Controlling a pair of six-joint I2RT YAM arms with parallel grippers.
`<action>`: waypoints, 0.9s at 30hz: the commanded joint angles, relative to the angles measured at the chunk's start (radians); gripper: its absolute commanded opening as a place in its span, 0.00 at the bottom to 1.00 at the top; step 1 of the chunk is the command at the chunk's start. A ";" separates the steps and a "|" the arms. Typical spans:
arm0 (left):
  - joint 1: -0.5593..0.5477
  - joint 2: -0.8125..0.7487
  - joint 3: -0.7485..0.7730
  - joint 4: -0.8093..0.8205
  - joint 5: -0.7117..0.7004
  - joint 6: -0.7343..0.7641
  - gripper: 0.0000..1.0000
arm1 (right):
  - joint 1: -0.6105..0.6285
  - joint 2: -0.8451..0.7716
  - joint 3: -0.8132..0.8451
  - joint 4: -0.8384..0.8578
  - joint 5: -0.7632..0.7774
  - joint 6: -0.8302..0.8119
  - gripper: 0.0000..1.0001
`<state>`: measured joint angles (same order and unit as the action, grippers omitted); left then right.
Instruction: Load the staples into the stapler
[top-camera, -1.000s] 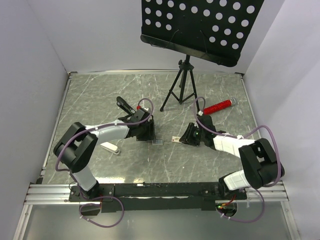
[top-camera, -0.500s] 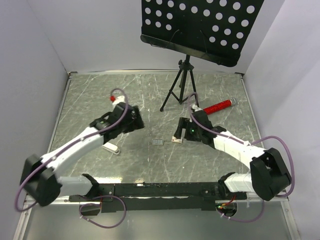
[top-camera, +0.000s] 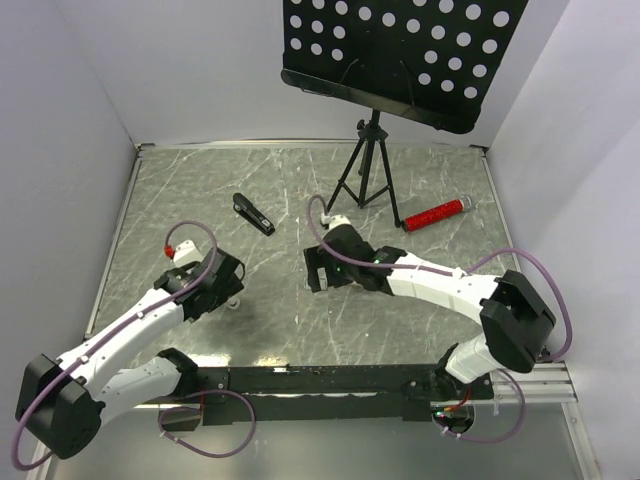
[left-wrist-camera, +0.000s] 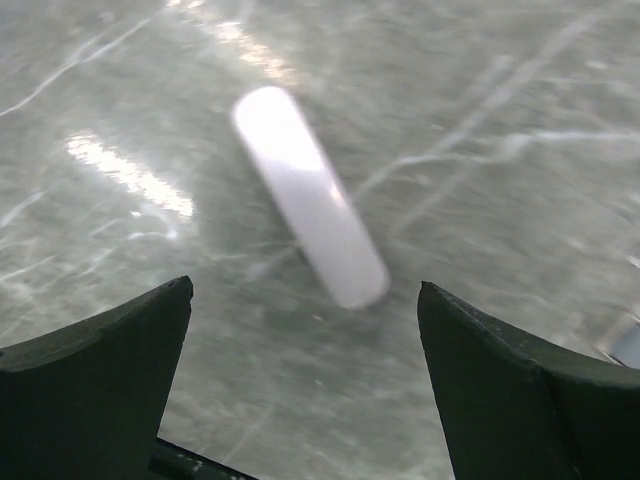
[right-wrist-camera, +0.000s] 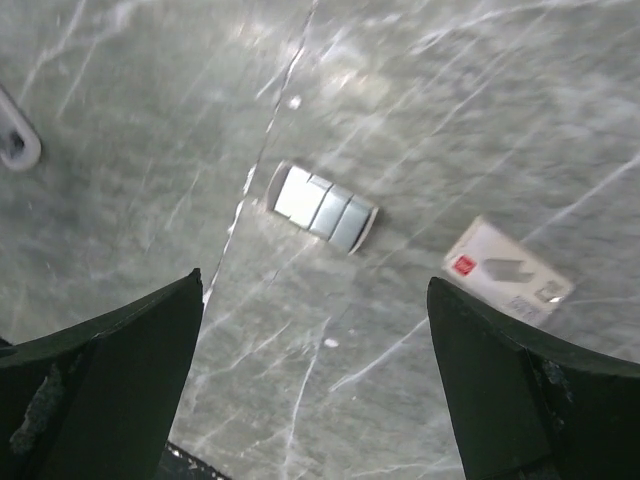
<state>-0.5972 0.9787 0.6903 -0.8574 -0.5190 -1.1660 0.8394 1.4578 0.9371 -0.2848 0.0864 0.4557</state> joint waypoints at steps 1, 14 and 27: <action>0.072 -0.021 -0.029 0.018 0.031 -0.034 0.99 | 0.058 0.003 0.036 -0.040 0.035 -0.025 1.00; 0.126 0.218 0.066 0.109 0.148 -0.103 0.84 | 0.084 -0.105 -0.055 -0.004 -0.068 -0.072 0.98; -0.010 0.342 0.166 0.057 0.189 -0.254 0.31 | 0.084 -0.283 -0.227 0.095 -0.123 -0.081 0.97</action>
<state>-0.5396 1.2697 0.7708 -0.7712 -0.3523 -1.3254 0.9169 1.2289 0.7414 -0.2539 -0.0219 0.4000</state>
